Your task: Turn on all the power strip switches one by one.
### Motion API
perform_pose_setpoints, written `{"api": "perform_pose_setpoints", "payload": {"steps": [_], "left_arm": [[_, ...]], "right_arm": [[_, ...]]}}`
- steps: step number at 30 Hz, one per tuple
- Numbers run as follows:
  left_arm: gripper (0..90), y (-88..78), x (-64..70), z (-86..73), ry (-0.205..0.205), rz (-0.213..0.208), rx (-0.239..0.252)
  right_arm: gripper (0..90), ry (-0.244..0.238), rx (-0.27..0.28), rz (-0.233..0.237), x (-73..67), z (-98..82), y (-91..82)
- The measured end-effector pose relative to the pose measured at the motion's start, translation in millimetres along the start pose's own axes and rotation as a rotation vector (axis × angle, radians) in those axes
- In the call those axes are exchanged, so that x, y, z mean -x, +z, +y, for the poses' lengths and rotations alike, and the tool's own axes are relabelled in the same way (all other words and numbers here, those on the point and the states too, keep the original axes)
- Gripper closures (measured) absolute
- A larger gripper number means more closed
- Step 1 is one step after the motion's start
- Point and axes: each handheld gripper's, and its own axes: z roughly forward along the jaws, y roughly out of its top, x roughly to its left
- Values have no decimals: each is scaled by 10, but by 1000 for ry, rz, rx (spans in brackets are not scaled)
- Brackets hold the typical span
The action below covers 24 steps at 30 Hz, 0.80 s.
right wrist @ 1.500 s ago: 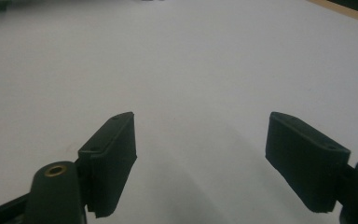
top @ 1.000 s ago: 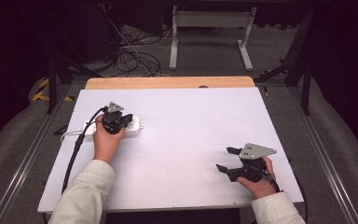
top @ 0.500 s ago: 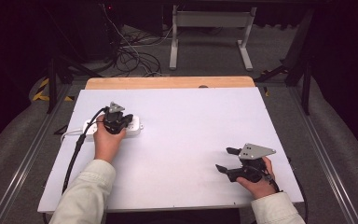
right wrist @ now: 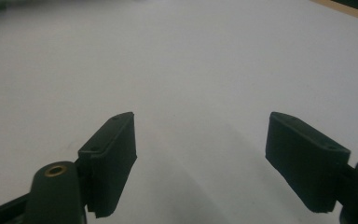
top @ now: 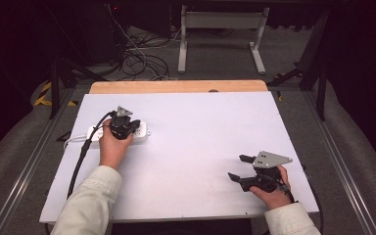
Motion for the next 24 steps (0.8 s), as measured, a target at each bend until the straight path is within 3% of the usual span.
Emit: {"api": "perform_pose_setpoints", "payload": {"steps": [1,2,3,4,7,12,13,14,20,24], "left_arm": [[900,-29,16,21,12,15,-7],[899,-65,44,35,51,34,-13],[899,-101,61,36,84,30,1],[899,-138,68,38,88,5,10],[898,-278,79,65,77,-46,40],[891,-473,113,95,66,-80,90],[812,-502,122,99,62,-88,99],[795,-538,121,105,72,-90,109],[741,-746,164,112,42,-140,156],[659,-901,235,67,82,-154,193]], "right_arm": [[250,0,2,0,1,0,-3],[250,-1,3,1,3,-1,-6],[250,0,4,1,6,-2,-6],[250,2,4,0,11,-4,-6],[250,6,0,-2,23,-4,5],[250,5,-1,-1,11,1,17],[250,3,0,-3,10,5,12],[250,5,3,-2,6,7,9],[250,-1,3,-2,-5,12,11],[250,3,6,-4,9,4,0]]}}
